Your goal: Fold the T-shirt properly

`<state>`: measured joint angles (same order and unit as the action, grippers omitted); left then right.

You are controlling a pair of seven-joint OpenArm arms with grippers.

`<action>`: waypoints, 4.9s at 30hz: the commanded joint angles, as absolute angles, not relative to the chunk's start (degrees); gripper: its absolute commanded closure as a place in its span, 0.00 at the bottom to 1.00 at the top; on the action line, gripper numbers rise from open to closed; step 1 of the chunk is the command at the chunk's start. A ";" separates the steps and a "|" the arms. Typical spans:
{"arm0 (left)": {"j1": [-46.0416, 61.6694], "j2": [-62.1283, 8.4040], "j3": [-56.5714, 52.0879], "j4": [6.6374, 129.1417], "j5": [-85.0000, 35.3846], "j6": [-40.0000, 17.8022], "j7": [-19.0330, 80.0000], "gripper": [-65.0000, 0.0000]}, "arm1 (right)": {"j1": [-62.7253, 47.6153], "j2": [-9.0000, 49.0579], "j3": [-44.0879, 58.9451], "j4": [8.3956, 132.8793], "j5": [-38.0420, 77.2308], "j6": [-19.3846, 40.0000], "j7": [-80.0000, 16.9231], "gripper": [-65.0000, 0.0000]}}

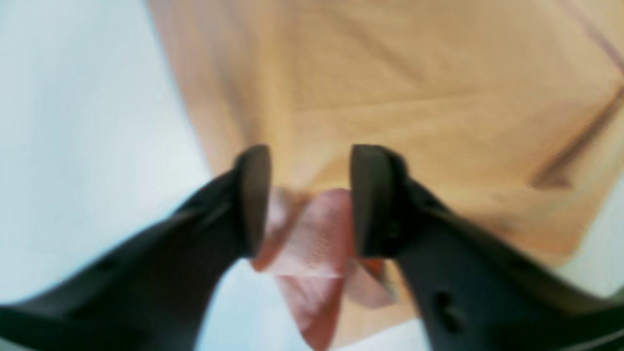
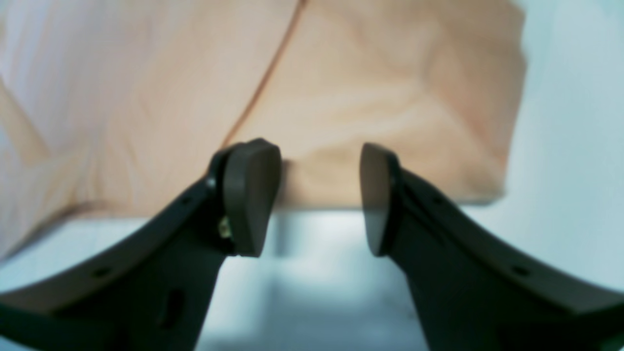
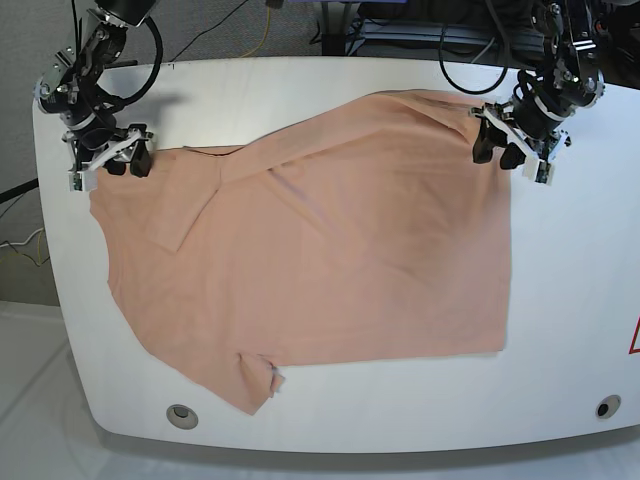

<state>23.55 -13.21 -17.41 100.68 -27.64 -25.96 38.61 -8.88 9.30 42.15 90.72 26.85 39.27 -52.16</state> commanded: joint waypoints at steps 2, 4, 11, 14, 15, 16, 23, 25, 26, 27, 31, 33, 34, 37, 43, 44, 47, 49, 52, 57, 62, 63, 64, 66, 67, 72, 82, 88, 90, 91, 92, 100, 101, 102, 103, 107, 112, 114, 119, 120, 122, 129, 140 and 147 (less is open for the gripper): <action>23.26 -13.60 -17.84 103.22 -28.40 -26.41 39.77 0.44 | -7.63 9.95 42.38 92.38 29.35 39.79 -52.09 0.54; 23.48 -13.44 -17.94 104.36 -28.41 -26.24 40.50 0.41 | -7.66 9.95 42.48 92.03 30.11 39.79 -52.66 0.54; 24.24 -12.20 -20.42 108.97 -28.57 -25.27 38.55 0.50 | -8.94 10.51 42.97 89.84 34.98 40.00 -54.60 0.53; 24.25 -12.16 -20.78 108.66 -28.57 -25.27 37.92 0.53 | -9.42 10.49 43.04 89.89 35.41 40.00 -54.64 0.53; 24.18 -12.08 -20.63 108.08 -29.25 -25.53 37.56 0.53 | -10.19 10.48 42.91 90.41 35.01 40.00 -54.07 0.53; 24.11 -12.00 -20.48 107.49 -29.93 -25.79 37.19 0.52 | -10.97 10.46 42.79 90.93 34.61 40.00 -53.50 0.53; 23.84 -12.63 -20.15 105.28 -30.29 -26.00 36.07 0.53 | -12.98 10.29 42.63 91.00 33.59 40.00 -51.77 0.54; 23.81 -12.88 -20.13 104.38 -30.51 -26.44 35.92 0.55 | -12.68 10.28 42.37 90.74 31.52 40.00 -50.62 0.59; 23.80 -13.02 -20.15 103.78 -30.58 -26.85 35.80 0.57 | -12.20 10.29 42.10 90.55 29.79 40.00 -49.87 0.64; 23.84 -13.17 -20.14 103.82 -30.75 -27.04 35.79 0.58 | -12.04 10.27 42.06 90.50 29.13 40.00 -49.85 0.68; 24.05 -13.74 -20.12 104.00 -31.24 -27.71 36.15 0.64 | -11.53 10.22 41.90 90.32 27.53 40.00 -50.22 0.84; 23.99 -13.82 -20.12 104.09 -31.20 -27.70 36.48 0.66 | -11.43 10.22 41.84 90.24 27.55 40.00 -50.45 0.89; 23.95 -13.79 -20.09 104.09 -31.14 -27.64 36.63 0.67 | -11.41 10.20 41.83 90.25 27.64 40.00 -50.50 0.91; 23.92 -13.22 -20.33 104.83 -30.19 -27.25 37.37 0.72 | -11.62 9.57 42.04 90.46 29.29 40.00 -50.62 0.89; 24.16 -13.30 -20.58 104.89 -29.97 -27.22 37.10 0.62 | -13.23 8.04 40.49 92.52 31.56 40.00 -50.70 0.81; 24.20 -13.33 -20.66 104.95 -29.91 -27.25 36.89 0.58 | -13.66 7.76 39.88 93.12 31.79 40.00 -50.70 0.80; 24.37 -13.63 -20.48 104.71 -30.04 -27.42 34.95 0.54 | -15.97 6.51 33.21 97.36 32.27 40.00 -50.70 0.77; 24.40 -13.63 -20.54 104.73 -29.97 -27.39 34.66 0.53 | -16.88 6.22 31.00 98.89 32.17 40.00 -50.49 0.76; 24.46 -13.59 -20.52 104.65 -29.91 -27.41 34.45 0.53 | -17.90 5.98 28.35 100.25 32.14 40.00 -50.02 0.76; 25.55 -13.68 -20.29 104.99 -29.30 -27.37 34.71 0.53 | -18.04 5.80 25.50 98.40 30.85 40.00 -48.10 0.76; 26.46 -13.79 -20.26 105.01 -28.76 -27.36 34.70 0.52 | -17.40 6.01 26.64 96.91 30.18 40.00 -47.49 0.72; 26.57 -13.76 -20.23 104.97 -28.68 -27.33 34.68 0.51 | -17.18 6.09 26.97 96.83 29.82 40.00 -47.49 0.71; 26.68 -13.72 -20.20 104.92 -28.61 -27.29 34.66 0.51 | -16.95 6.17 27.30 96.76 29.46 40.00 -47.48 0.70; 26.47 -13.45 -20.02 104.49 -28.18 -27.46 34.10 0.49 | -15.40 6.46 29.02 96.73 27.97 40.00 -47.90 0.70; 26.44 -13.43 -20.01 104.44 -28.09 -27.48 34.05 0.48 | -15.06 6.58 29.60 96.78 27.80 40.00 -48.07 0.70; 26.23 -13.36 -19.98 104.23 -27.91 -27.43 34.09 0.47 | -13.43 7.37 32.78 97.04 27.58 40.00 -48.97 0.73; 26.22 -13.00 -19.95 104.41 -27.95 -27.46 35.29 0.52 | -13.90 9.22 36.80 96.58 28.89 40.00 -49.70 0.73; 26.18 -13.19 -19.69 104.34 -27.70 -27.35 34.86 0.51 | -16.11 10.10 36.53 96.57 31.08 40.00 -49.47 0.62; 26.28 -13.28 -19.75 104.41 -27.88 -27.41 34.86 0.51 | -16.38 10.11 36.43 96.57 31.55 40.00 -49.53 0.56; 26.36 -13.32 -19.72 104.43 -27.90 -27.39 34.84 0.51 | -16.46 10.10 36.39 96.64 31.68 40.00 -49.50 0.54; 26.44 -13.35 -19.70 104.45 -27.91 -27.37 34.82 0.51 | -16.54 10.09 36.36 96.70 31.81 40.00 -49.46 0.52; 26.73 -13.28 -19.45 104.28 -27.78 -27.51 35.30 0.50 | -15.62 10.00 33.66 96.56 29.65 40.00 -47.58 0.54; 26.78 -13.25 -19.42 104.25 -27.79 -27.53 35.32 0.50 | -15.38 9.89 33.08 96.43 29.05 40.00 -47.18 0.55; 26.83 -13.23 -19.38 104.23 -27.80 -27.54 35.34 0.50 | -15.13 9.79 32.50 96.30 28.45 40.00 -46.78 0.56; 26.86 -13.24 -19.36 104.22 -27.80 -27.51 35.37 0.50 | -14.80 9.67 31.83 96.05 27.81 40.00 -46.54 0.57; 26.97 -13.22 -19.33 104.23 -27.68 -27.48 35.68 0.50 | -13.88 9.05 29.59 95.14 25.36 40.00 -46.15 0.59; 27.10 -13.17 -19.35 104.34 -27.45 -27.44 36.04 0.49 | -13.24 8.52 28.41 94.14 23.44 40.00 -45.95 0.62; 27.09 -13.20 -19.34 104.32 -27.42 -27.45 36.07 0.49 | -13.19 8.41 28.42 93.82 23.46 40.00 -45.87 0.62; 27.11 -13.28 -19.37 104.33 -27.53 -27.41 36.11 0.49 | -16.29 8.66 29.55 95.35 24.89 40.00 -44.88 0.62; 27.15 -13.27 -19.36 104.31 -27.49 -27.44 36.15 0.49 | -16.75 8.58 29.70 95.50 25.01 40.00 -44.76 0.62; 27.30 -13.27 -19.40 104.26 -27.45 -27.42 36.26 0.49 | -17.71 8.35 29.89 95.84 25.11 39.67 -44.56 0.62; 27.36 -13.43 -19.51 104.32 -27.68 -27.33 36.07 0.48 | -19.70 6.23 30.03 96.16 25.78 36.36 -44.32 0.72; 27.28 -13.48 -19.41 104.34 -27.96 -27.21 36.30 0.49 | -18.12 5.36 30.06 95.53 27.64 37.53 -43.95 0.93; 27.36 -13.47 -19.46 104.35 -28.09 -27.16 36.30 0.49 | -17.09 5.81 30.01 95.54 27.97 38.40 -43.82 1.00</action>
<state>27.33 -12.80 -19.22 103.44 -27.00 -27.05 37.47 -17.74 4.97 29.78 94.41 26.85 37.58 -44.82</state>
